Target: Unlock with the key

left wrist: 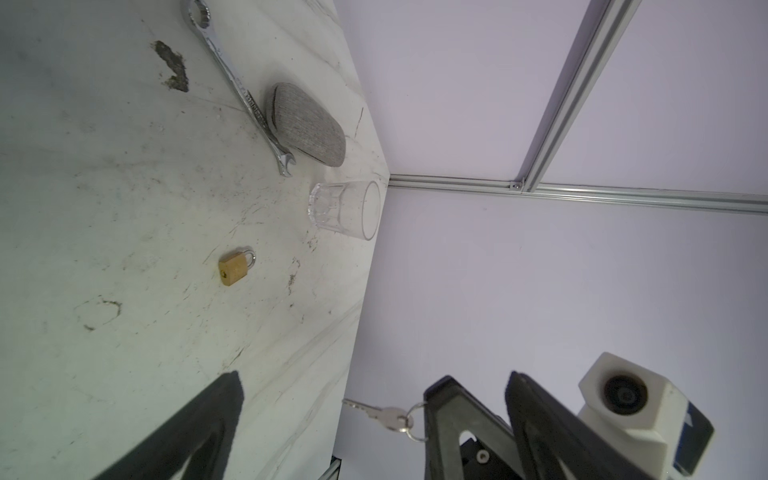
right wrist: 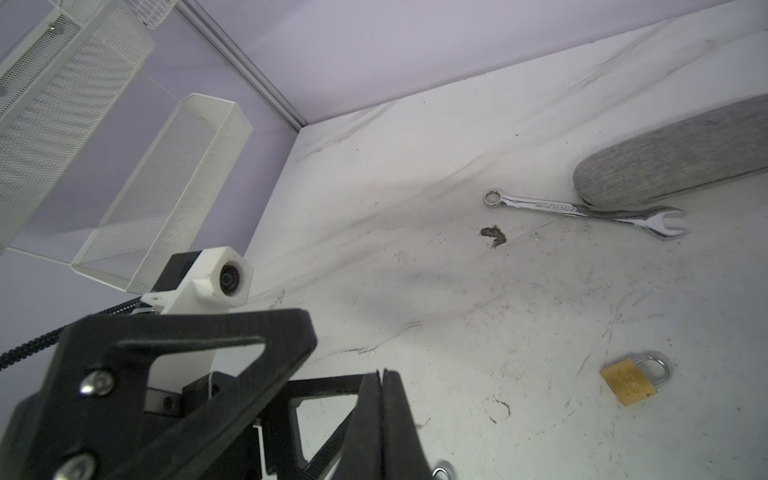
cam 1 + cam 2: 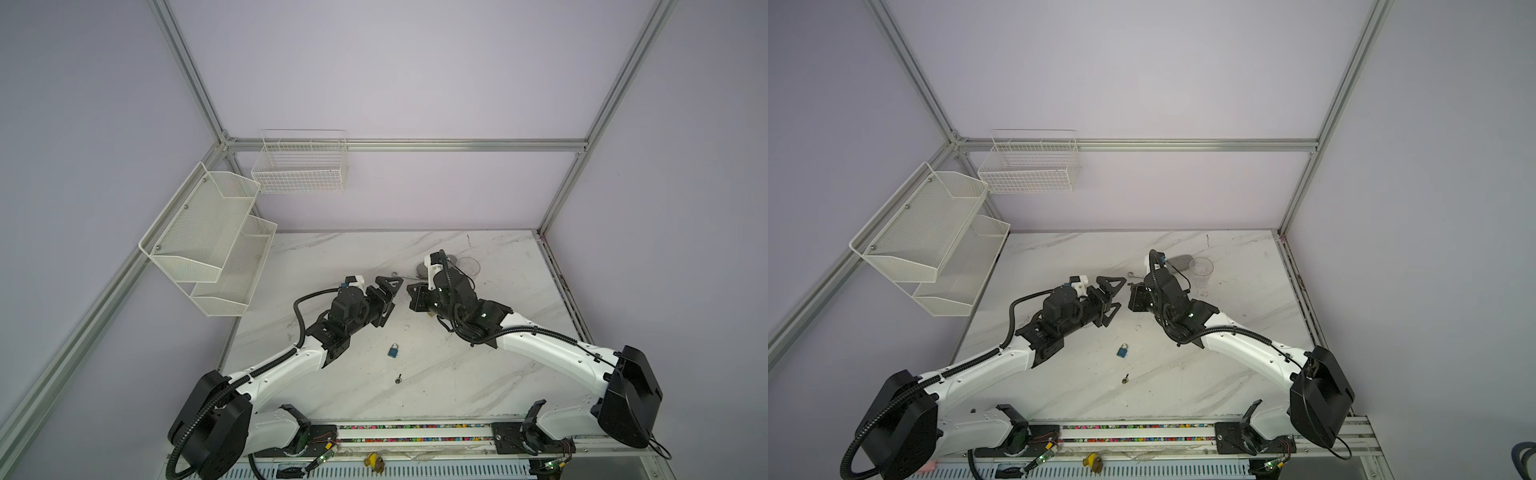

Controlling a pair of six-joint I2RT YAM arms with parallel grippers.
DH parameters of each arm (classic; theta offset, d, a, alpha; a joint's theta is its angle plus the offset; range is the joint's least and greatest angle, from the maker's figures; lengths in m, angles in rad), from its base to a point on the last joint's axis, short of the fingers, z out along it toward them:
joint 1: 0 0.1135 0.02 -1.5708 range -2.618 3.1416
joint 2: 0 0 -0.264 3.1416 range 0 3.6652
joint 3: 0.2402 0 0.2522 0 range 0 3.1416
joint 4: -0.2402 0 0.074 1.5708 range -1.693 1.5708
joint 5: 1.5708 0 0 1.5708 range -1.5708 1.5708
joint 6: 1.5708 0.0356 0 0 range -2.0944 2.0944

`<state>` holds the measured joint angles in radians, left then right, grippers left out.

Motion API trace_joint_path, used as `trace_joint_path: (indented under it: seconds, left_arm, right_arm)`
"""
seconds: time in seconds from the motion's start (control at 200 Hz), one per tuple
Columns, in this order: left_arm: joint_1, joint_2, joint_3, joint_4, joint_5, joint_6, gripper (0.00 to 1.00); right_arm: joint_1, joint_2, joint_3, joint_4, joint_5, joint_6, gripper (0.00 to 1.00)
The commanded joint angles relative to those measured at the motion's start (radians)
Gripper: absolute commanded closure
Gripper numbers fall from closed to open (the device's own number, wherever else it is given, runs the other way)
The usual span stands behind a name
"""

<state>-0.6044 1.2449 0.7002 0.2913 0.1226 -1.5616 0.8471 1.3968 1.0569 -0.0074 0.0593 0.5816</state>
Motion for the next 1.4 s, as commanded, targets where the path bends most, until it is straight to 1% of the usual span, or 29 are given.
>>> trace_joint_path:
  seconds: [0.0, 0.345, 0.41, 0.525, 0.72, 0.92, 1.055, 1.175, 1.3, 1.32, 1.395]
  left_arm:
    - [-0.012, -0.021, 0.096, 0.069, -0.033, -0.049, 0.00]
    - [-0.051, -0.011, 0.133, 0.084, -0.073, -0.122, 0.00]
    - [-0.052, -0.017, 0.137, 0.091, -0.086, -0.120, 0.00]
    - [-0.054, -0.031, 0.139, 0.090, -0.107, -0.112, 0.00]
    - [-0.053, -0.056, 0.112, 0.099, -0.139, -0.120, 0.00]
    - [-0.054, -0.058, 0.117, 0.112, -0.131, -0.128, 0.01]
    - [-0.053, -0.060, 0.119, 0.121, -0.129, -0.128, 0.04]
    - [-0.053, -0.067, 0.110, 0.111, -0.141, -0.131, 0.07]
    - [-0.054, -0.074, 0.094, 0.118, -0.154, -0.136, 0.13]
    - [-0.054, -0.076, 0.092, 0.118, -0.155, -0.136, 0.14]
    - [-0.052, -0.080, 0.086, 0.116, -0.162, -0.138, 0.17]
  right_arm:
    - [0.003, -0.010, 0.023, 0.087, -0.050, -0.012, 1.00]
    - [0.018, 0.004, 0.020, 0.202, -0.082, -0.002, 1.00]
    - [0.019, 0.015, 0.018, 0.193, -0.084, -0.002, 1.00]
    - [0.020, 0.002, -0.019, 0.231, -0.100, 0.008, 1.00]
    - [0.020, -0.014, -0.024, 0.216, -0.099, -0.004, 1.00]
    - [0.024, 0.009, -0.023, 0.252, -0.133, 0.004, 1.00]
    - [0.029, 0.018, -0.025, 0.248, -0.125, -0.002, 1.00]
    - [0.028, -0.008, -0.035, 0.232, -0.108, -0.014, 1.00]
    - [0.029, -0.018, -0.053, 0.221, -0.094, -0.023, 1.00]
    - [0.029, -0.046, -0.056, 0.218, -0.092, -0.024, 1.00]
    - [0.028, -0.057, -0.064, 0.220, -0.087, -0.025, 1.00]
